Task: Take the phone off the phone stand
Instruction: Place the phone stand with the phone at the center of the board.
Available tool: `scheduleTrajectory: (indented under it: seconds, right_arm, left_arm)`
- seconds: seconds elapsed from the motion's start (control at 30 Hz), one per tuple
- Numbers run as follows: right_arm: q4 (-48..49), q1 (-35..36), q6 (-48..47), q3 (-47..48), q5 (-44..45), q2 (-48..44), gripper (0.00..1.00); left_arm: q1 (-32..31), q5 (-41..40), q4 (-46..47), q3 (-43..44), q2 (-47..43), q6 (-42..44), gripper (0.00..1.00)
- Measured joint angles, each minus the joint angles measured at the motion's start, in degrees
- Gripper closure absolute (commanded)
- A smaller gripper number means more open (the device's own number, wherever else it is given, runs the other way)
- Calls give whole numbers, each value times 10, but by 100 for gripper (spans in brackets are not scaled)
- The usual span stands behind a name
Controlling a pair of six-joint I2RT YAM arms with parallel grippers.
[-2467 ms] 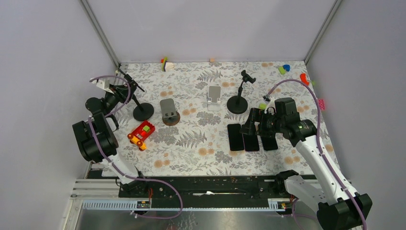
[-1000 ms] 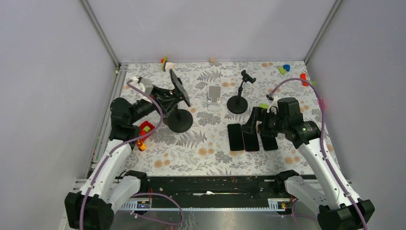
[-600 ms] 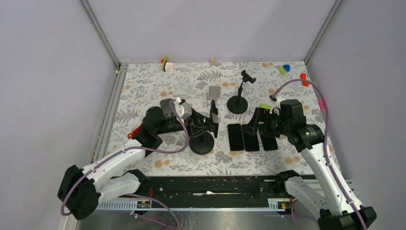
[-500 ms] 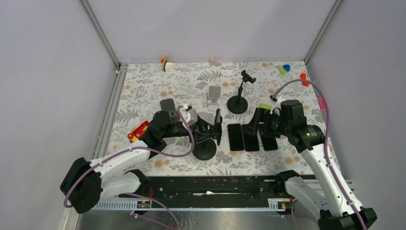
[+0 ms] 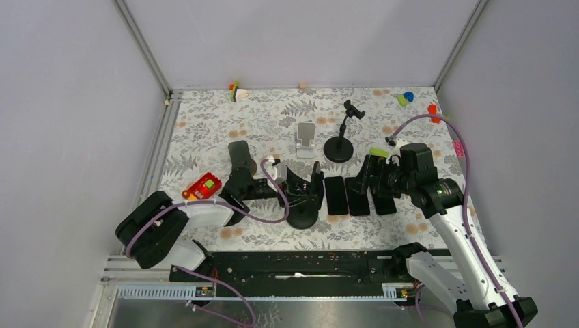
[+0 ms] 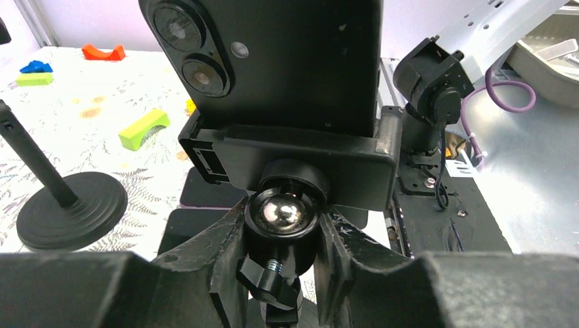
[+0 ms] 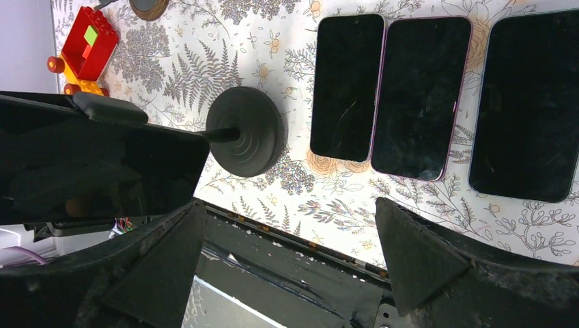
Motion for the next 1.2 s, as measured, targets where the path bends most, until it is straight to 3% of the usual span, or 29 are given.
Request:
scheduleTrajectory:
  seconds: [0.13,0.27,0.3,0.33,0.37,0.6,0.77,0.93,1.2]
  right_arm:
    - [0,0,0,0,2,0,0]
    - [0,0,0,0,3,1,0]
    - [0,0,0,0,3,2,0]
    - [0,0,0,0,3,3,0]
    - [0,0,0,0,3,3,0]
    - [0,0,0,0,3,5,0]
    - [0,0,0,0,3,5,0]
    - [0,0,0,0,3,8,0]
    - [0,0,0,0,4,22,0]
  left_arm:
    - [0,1,49,-3,26,-10,78]
    - [0,-1,63,-18,29,-5,52]
    - [0,-2,67,-22,29,-3,32]
    - [0,-3,76,-25,29,-3,6]
    - [1,-6,85,-27,28,-2,2]
    - [1,-19,111,-44,19,8,1]
    - [1,-24,79,-52,-18,25,1]
    - [1,-45,-26,-51,-99,49,1]
    - [1,-150,-275,-40,-266,87,1]
